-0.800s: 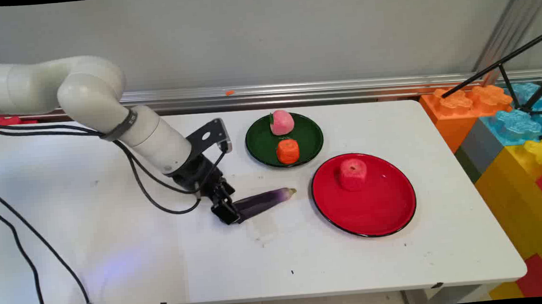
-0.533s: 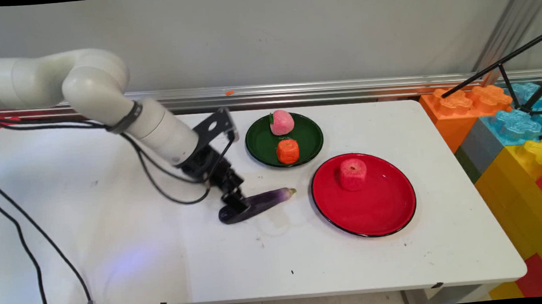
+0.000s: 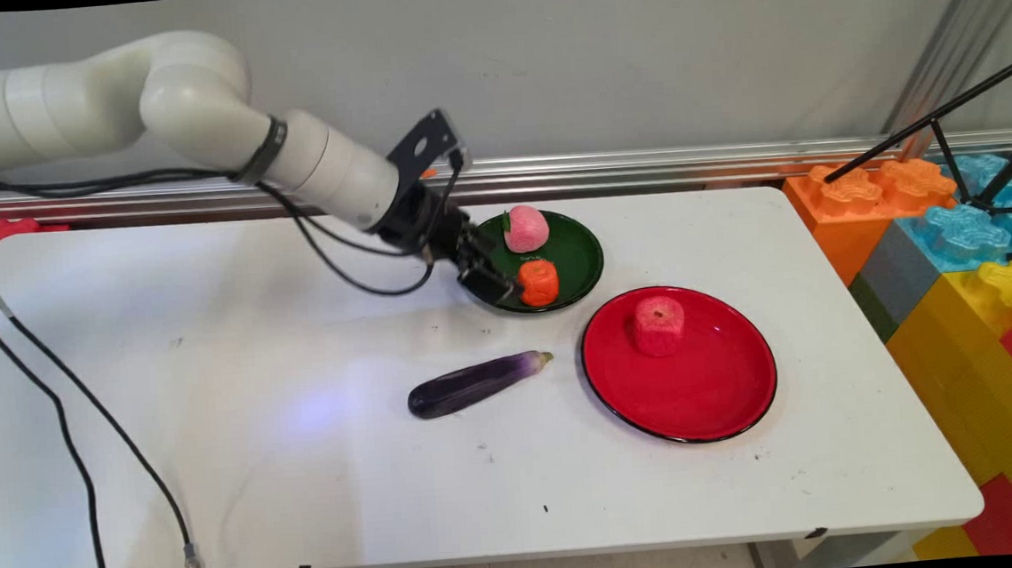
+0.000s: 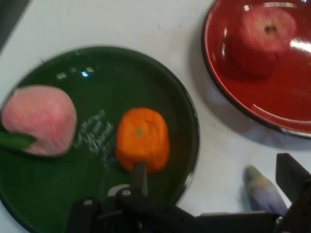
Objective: Pick up the mandarin from the green plate
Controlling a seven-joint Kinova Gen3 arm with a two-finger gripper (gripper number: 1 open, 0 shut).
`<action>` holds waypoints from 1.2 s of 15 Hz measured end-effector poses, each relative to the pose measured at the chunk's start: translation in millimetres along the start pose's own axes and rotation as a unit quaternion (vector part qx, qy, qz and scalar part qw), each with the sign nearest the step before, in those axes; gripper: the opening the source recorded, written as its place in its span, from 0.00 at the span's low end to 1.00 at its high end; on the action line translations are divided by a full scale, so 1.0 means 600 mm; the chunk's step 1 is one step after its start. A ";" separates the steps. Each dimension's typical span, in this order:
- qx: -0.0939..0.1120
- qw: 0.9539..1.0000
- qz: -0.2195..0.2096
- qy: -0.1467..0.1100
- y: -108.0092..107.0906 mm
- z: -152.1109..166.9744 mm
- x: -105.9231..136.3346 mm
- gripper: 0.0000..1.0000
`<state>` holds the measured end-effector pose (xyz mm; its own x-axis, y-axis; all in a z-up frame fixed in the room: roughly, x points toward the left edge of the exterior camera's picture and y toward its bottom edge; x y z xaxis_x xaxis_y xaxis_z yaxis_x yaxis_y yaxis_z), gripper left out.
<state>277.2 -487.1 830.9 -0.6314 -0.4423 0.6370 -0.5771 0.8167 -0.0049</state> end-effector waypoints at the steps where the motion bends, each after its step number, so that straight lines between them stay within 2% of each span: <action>1: 0.001 1.000 0.006 0.006 -0.010 0.001 0.006 1.00; 8: -0.010 0.999 0.042 0.016 -0.061 0.024 0.017 1.00; 18: -0.061 0.994 0.091 0.015 -0.154 0.090 -0.019 1.00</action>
<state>309.8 -577.7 782.7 -0.7031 -0.2726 0.6568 -0.3861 0.9219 -0.0307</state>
